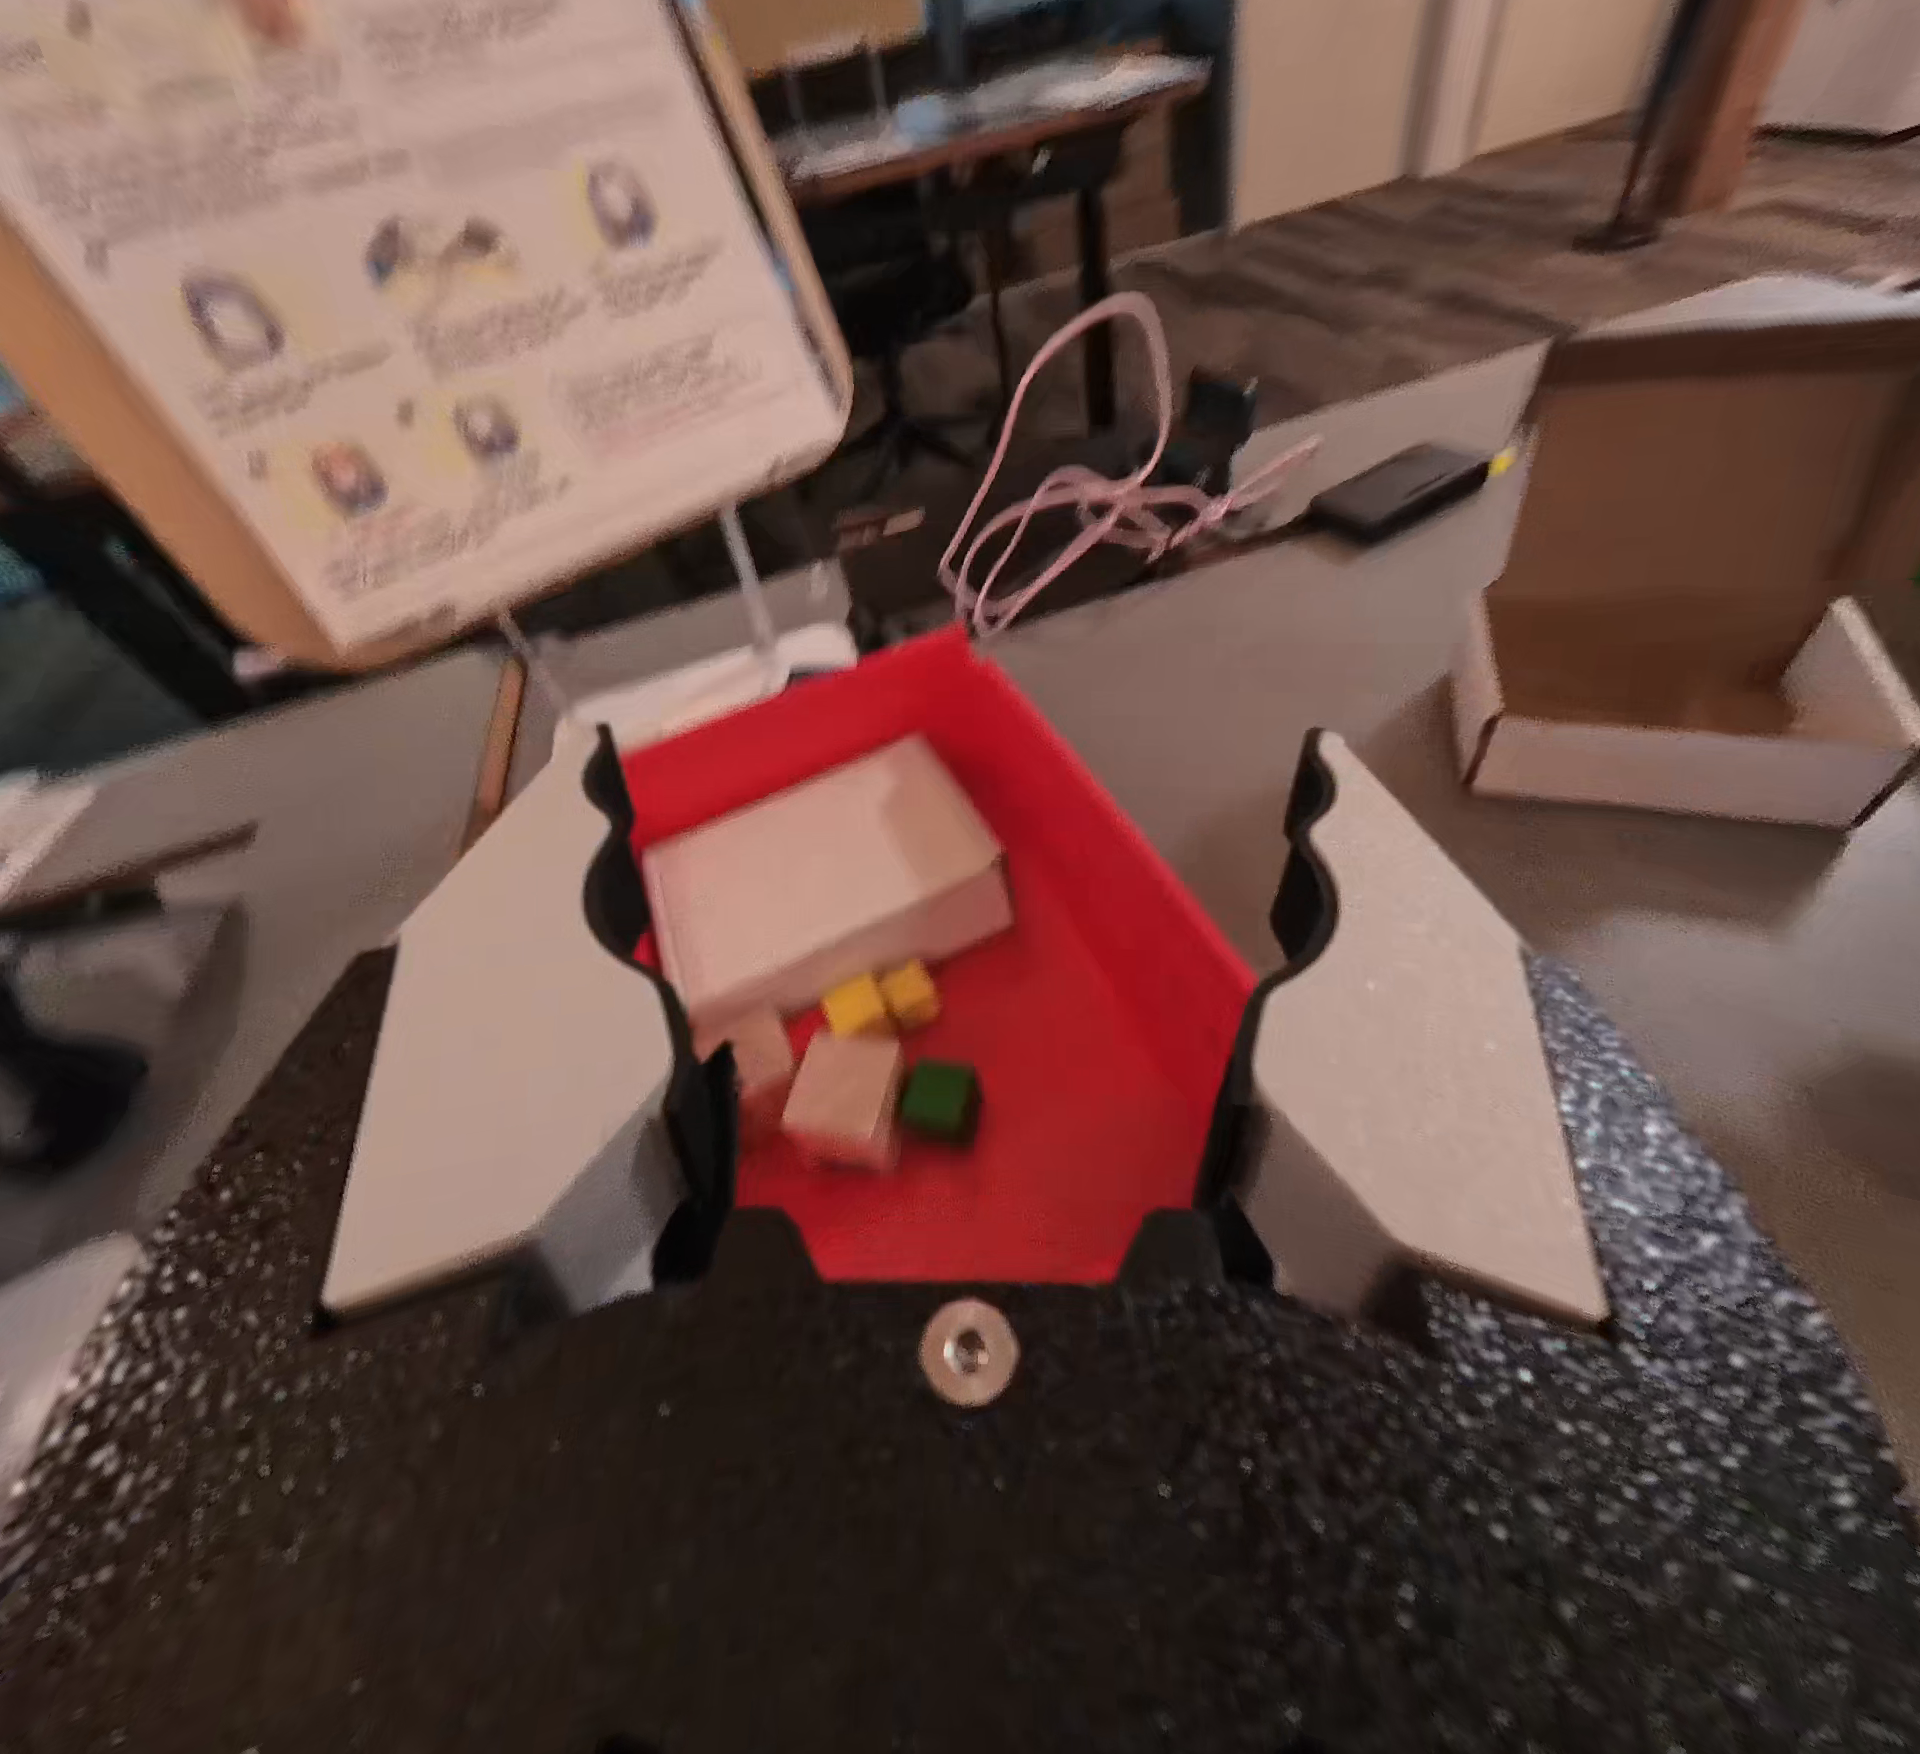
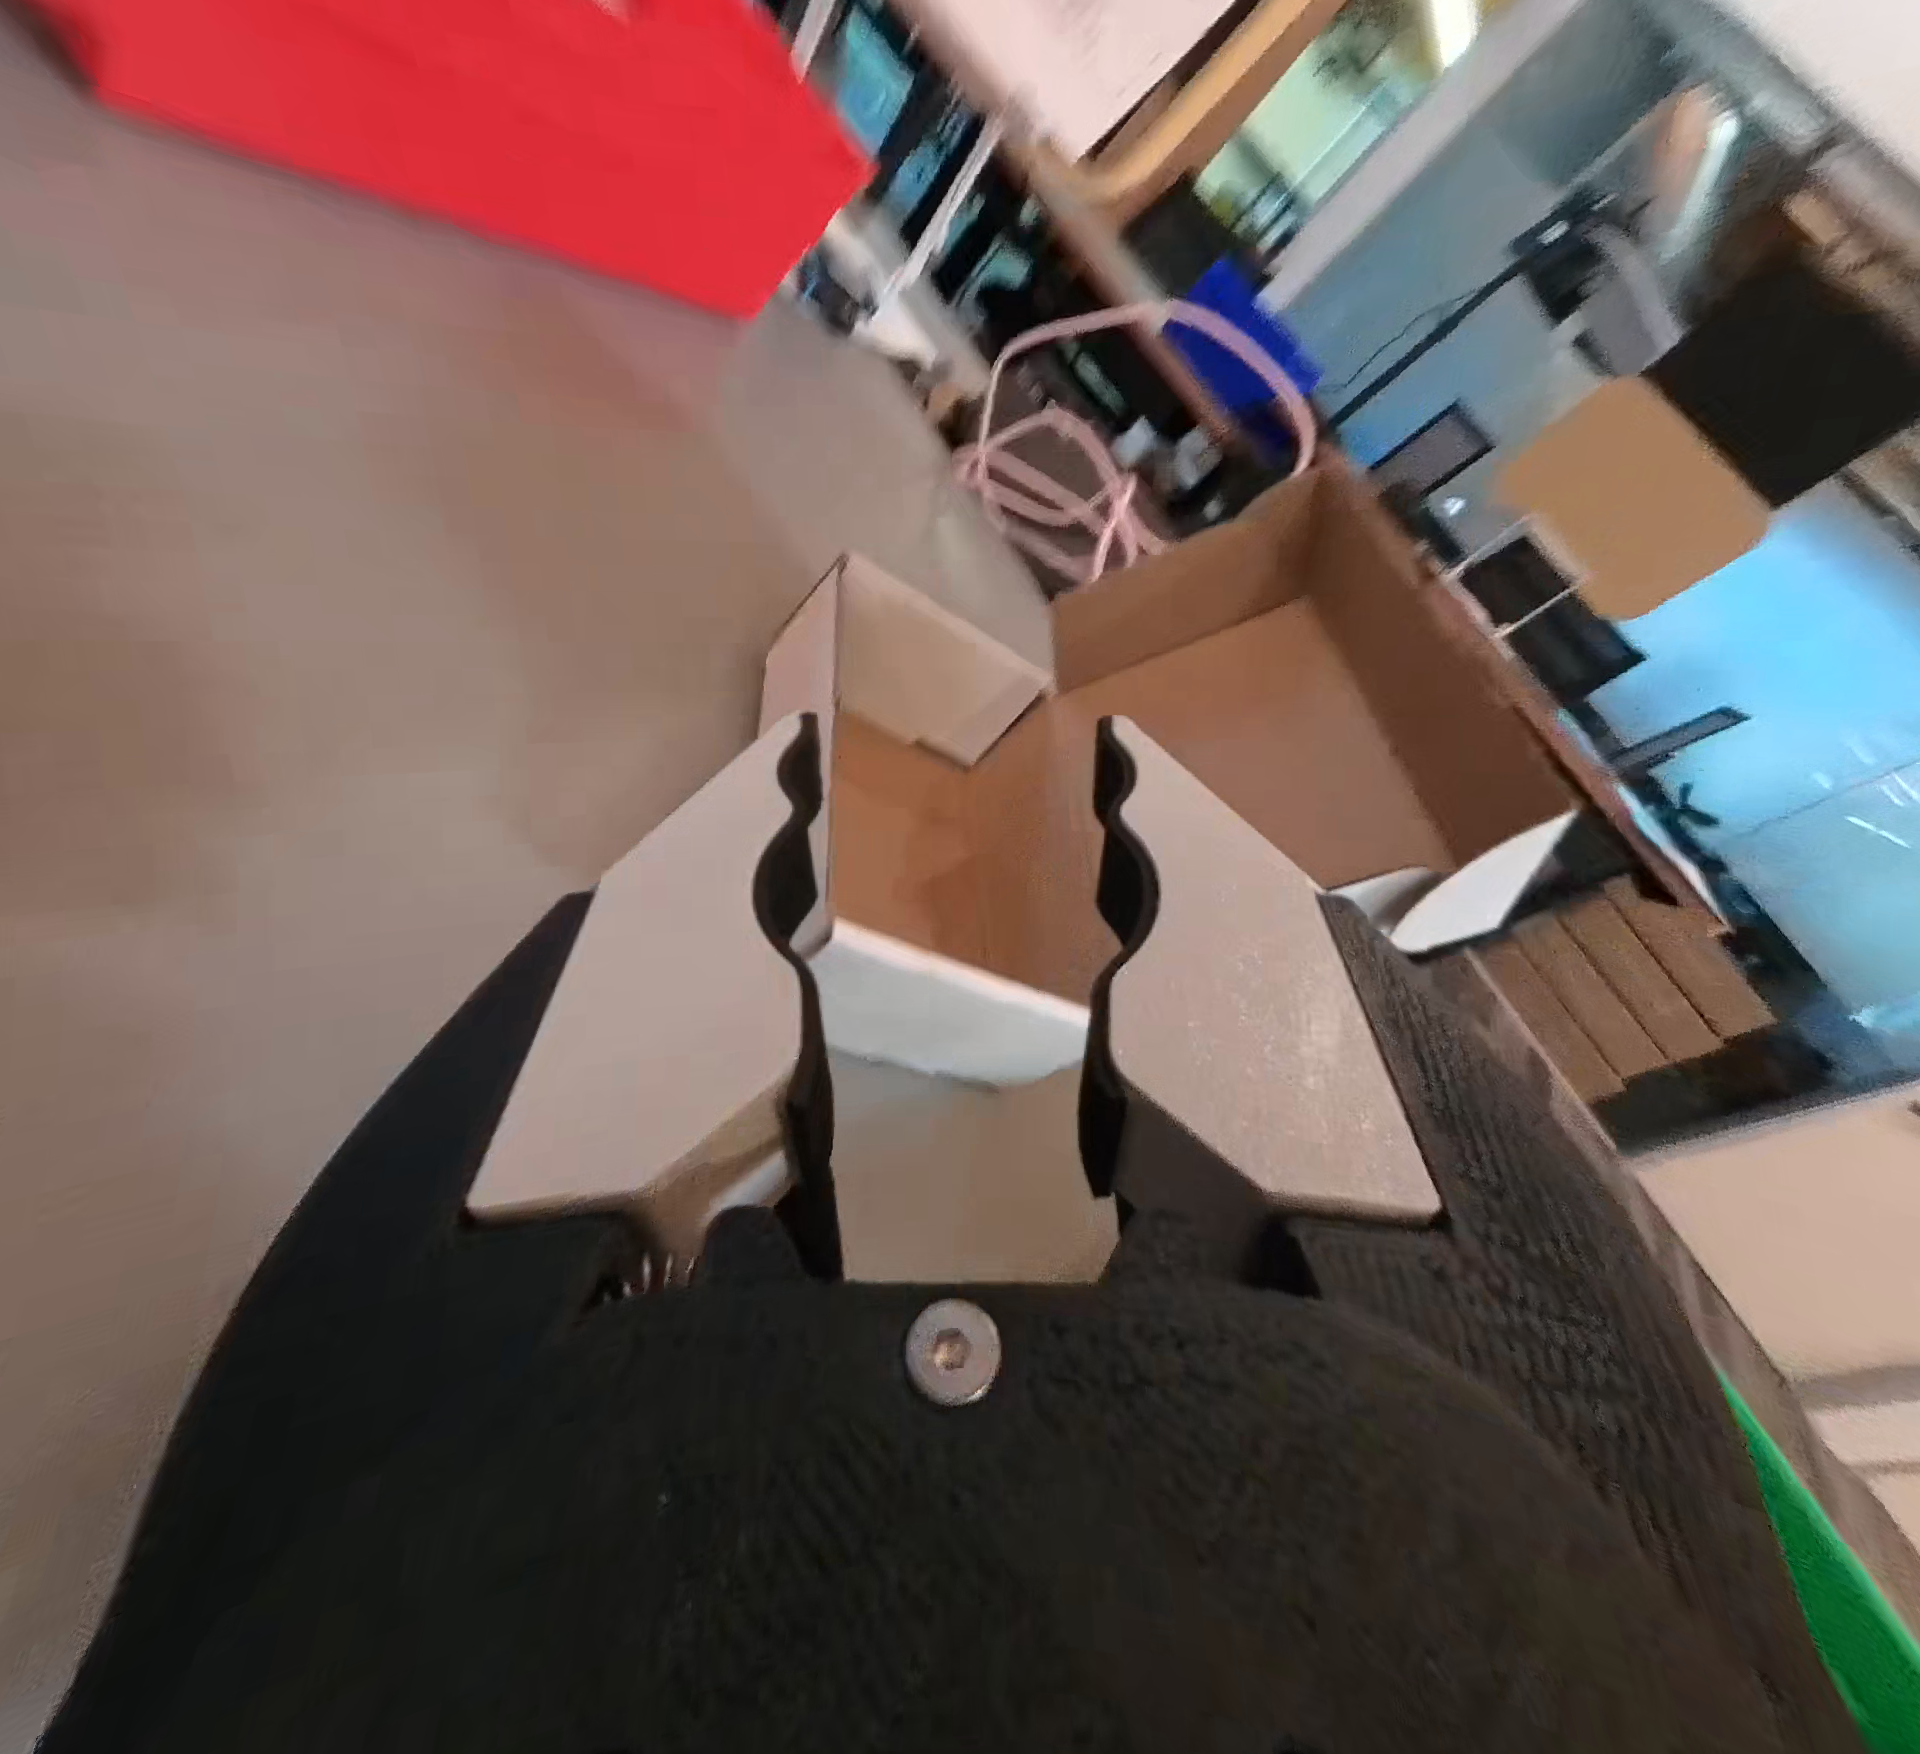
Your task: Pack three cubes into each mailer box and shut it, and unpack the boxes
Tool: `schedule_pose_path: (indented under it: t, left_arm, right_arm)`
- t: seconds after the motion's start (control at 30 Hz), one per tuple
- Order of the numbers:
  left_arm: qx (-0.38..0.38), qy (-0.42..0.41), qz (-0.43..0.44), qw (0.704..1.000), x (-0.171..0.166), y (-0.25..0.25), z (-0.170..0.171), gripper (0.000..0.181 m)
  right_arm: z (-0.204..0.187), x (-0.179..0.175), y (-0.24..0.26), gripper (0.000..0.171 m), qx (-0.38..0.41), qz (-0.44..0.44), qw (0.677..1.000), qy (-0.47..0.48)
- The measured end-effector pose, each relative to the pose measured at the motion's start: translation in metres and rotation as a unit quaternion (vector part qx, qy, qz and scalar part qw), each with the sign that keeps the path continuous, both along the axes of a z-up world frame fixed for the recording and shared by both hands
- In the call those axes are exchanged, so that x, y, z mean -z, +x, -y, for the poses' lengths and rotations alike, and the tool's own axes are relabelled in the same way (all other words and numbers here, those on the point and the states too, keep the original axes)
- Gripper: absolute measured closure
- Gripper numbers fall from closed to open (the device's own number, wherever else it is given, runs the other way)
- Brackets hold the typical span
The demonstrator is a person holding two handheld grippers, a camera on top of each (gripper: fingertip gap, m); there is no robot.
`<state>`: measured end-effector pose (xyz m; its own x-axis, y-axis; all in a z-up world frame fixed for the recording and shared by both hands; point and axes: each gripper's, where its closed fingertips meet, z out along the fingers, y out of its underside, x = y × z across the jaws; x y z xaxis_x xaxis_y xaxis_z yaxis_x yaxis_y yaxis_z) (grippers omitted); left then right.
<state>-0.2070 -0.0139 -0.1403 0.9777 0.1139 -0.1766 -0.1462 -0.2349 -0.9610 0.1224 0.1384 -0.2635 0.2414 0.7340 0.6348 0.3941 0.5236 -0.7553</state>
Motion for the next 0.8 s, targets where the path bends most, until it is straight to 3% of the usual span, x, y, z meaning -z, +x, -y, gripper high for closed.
schedule_pose_path:
  t: [0.13, 0.27, 0.43, 0.6, 0.8]
  left_arm:
    - [-0.028, -0.094, 0.049, 0.994, 0.071, -0.024, 0.012, 0.077]
    - [-0.034, -0.178, 0.038, 0.983, 0.119, -0.035, 0.012, 0.097]
    - [0.020, -0.258, 0.031, 0.966, 0.146, -0.045, 0.002, 0.120]
    - [0.037, -0.353, 0.022, 0.935, 0.172, -0.065, -0.003, 0.120]
    - [0.036, -0.409, 0.053, 0.910, 0.194, -0.076, -0.013, 0.120]
  right_arm:
    - [0.001, -0.028, 0.001, 0.122, -0.011, -0.130, 0.991, -0.031]
    - [-0.008, -0.034, 0.012, 0.123, 0.012, -0.171, 0.985, -0.028]
    - [-0.020, -0.031, 0.023, 0.127, 0.035, -0.169, 0.985, -0.028]
    - [-0.023, -0.037, 0.028, 0.128, 0.036, -0.182, 0.982, -0.033]
    - [-0.020, -0.036, 0.023, 0.130, 0.030, -0.170, 0.985, -0.024]
